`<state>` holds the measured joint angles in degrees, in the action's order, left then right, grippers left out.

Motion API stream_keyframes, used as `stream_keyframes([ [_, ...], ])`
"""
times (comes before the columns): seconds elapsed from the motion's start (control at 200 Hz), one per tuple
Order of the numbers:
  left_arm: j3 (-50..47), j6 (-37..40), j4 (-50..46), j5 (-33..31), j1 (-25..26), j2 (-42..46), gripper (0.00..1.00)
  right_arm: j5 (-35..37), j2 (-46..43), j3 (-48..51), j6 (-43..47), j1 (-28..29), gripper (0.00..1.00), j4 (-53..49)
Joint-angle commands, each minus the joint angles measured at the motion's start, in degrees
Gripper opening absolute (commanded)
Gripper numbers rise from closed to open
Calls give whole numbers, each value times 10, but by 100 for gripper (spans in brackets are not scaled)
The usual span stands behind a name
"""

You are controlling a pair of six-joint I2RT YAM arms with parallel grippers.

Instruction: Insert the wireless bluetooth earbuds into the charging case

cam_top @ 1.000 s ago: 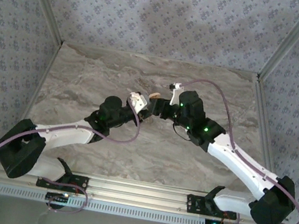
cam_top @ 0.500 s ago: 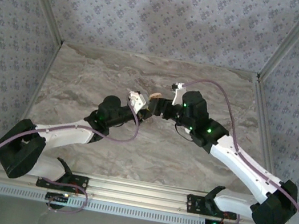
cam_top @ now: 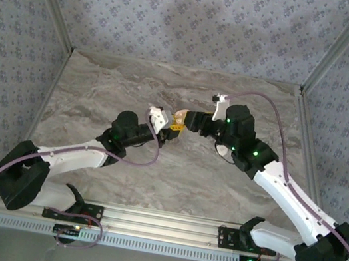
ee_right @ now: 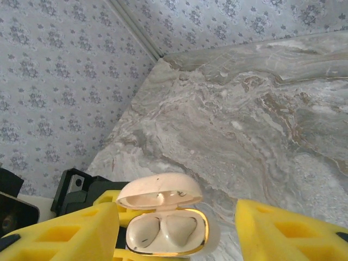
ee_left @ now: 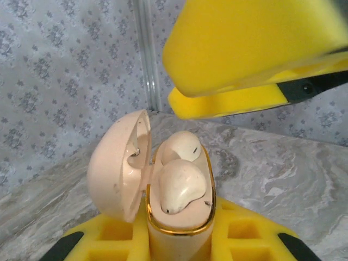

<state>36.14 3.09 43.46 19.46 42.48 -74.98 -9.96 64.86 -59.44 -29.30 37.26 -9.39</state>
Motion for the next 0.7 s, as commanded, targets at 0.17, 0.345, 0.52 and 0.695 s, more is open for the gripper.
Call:
stream_keyframes([
  [0.17,37,-13,-44,151,-29,13,21,-218,11,-46,79,-100,70,-50],
  [0.345,49,-7,-67,186,-33,13,21,-328,74,-72,65,-114,70,-47],
  [0.52,54,-8,-71,185,-32,13,21,-392,118,-77,51,-104,70,-23],
  [0.695,57,-12,-99,155,-41,10,21,-448,98,-47,23,-107,62,39],
])
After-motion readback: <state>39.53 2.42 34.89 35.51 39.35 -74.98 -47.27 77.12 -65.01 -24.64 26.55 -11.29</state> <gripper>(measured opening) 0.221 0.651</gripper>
